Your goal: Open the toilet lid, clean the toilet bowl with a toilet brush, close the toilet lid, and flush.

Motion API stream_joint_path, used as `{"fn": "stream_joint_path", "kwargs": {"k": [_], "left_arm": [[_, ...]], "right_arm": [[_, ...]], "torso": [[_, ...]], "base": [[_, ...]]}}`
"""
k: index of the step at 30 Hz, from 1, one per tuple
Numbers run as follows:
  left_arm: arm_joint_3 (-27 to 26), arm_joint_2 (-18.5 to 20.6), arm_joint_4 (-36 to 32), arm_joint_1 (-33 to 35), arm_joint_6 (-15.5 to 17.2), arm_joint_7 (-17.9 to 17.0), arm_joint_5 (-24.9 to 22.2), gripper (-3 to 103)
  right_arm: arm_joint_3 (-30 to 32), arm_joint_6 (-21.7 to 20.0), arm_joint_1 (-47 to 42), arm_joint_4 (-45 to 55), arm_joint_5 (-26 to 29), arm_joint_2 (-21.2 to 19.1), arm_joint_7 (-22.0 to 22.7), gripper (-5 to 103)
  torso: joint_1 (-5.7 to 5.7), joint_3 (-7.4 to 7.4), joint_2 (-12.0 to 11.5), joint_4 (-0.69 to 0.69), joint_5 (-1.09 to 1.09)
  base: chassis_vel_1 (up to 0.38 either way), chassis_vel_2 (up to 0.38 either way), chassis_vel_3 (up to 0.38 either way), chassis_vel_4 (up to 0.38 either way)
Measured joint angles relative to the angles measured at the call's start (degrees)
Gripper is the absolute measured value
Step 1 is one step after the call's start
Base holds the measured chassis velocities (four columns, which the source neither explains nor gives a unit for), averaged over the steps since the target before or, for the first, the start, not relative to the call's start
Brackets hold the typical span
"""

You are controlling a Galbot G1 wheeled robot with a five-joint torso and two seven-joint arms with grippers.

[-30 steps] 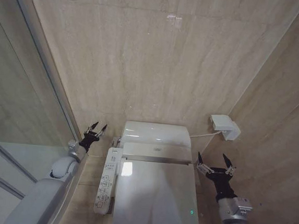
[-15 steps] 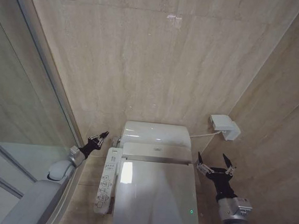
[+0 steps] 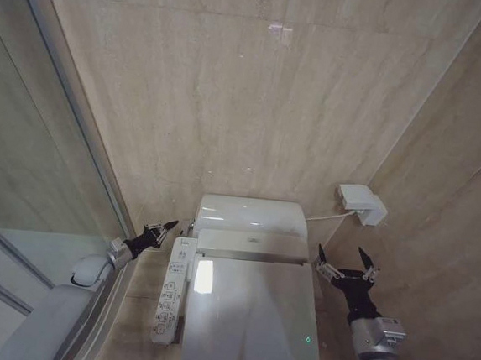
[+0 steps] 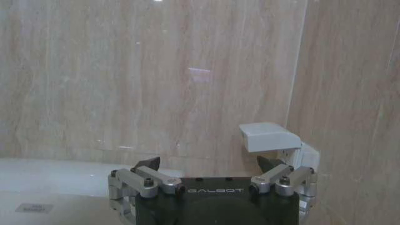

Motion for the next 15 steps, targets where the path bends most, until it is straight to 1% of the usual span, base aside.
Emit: {"fn": "stream_joint_path", "kwargs": {"k": [8,15], "left_arm": [[0.21,0.05,-0.95,0.53,-0.12,0.75,0.27,0],[0.71,0.24,1.06,0.00,-1.02,1.79,0.76,0]], "right_arm": [[0.00,0.00,0.00,0.00,0.00,0.00,0.00,100],[0.00,0.00,0.00,0.00,0.00,0.00,0.00,100]], "torso": [[0.00,0.00,0.00,0.00,0.00],[0.00,0.00,0.00,0.00,0.00]], "base": [[0.000,0.000,0.000,0.000],[0.000,0.000,0.000,0.000]]}}
